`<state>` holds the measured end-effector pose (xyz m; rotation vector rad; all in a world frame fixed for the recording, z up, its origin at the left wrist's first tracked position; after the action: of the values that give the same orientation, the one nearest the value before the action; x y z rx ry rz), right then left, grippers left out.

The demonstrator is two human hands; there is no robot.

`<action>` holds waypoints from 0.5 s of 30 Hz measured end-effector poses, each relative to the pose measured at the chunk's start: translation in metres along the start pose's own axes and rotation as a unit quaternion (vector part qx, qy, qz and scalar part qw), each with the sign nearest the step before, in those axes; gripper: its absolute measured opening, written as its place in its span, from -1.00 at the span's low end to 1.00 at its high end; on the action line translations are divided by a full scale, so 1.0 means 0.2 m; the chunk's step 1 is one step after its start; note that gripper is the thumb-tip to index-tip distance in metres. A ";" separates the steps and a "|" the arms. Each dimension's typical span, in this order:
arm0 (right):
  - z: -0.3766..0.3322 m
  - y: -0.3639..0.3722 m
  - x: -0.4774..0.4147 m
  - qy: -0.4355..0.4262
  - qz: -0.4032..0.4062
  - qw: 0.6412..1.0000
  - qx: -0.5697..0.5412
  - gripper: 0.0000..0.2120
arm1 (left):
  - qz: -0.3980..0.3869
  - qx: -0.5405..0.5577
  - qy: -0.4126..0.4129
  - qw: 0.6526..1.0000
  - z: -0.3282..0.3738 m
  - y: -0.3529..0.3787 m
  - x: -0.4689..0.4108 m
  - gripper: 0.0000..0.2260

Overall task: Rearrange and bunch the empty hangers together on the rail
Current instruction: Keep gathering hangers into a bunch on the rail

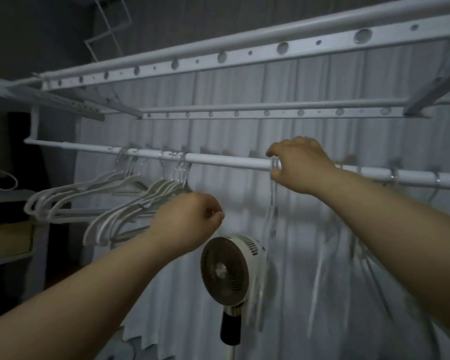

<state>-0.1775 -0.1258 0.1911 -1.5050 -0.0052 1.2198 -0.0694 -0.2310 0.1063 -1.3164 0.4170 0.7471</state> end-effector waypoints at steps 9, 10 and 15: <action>-0.39 0.25 -0.21 0.010 -0.033 0.999 0.004 -0.59 | 0.049 -0.028 -0.072 0.996 -0.66 -0.15 0.15 -0.77; -0.40 0.27 -0.23 0.018 -0.031 0.999 0.005 -0.57 | 0.049 -0.032 -0.073 0.996 -0.70 -0.13 0.16 -0.75; -0.35 0.33 -0.29 0.069 -0.022 0.997 0.028 -0.50 | 0.063 -0.060 -0.053 0.995 -0.82 -0.05 0.15 -0.58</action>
<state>-0.1952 -0.2340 0.1690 -1.5287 0.0867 1.0702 -0.0197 -0.3833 0.0570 -1.3651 0.3771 0.9554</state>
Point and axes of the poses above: each hand's wrist, its own x-axis away from the middle knuckle, its own y-axis out of the palm, z = x × y, the point moved 6 cm from there along -x, towards the middle knuckle, and after that the axes turned 7 degrees about y, right-handed, at the moved point
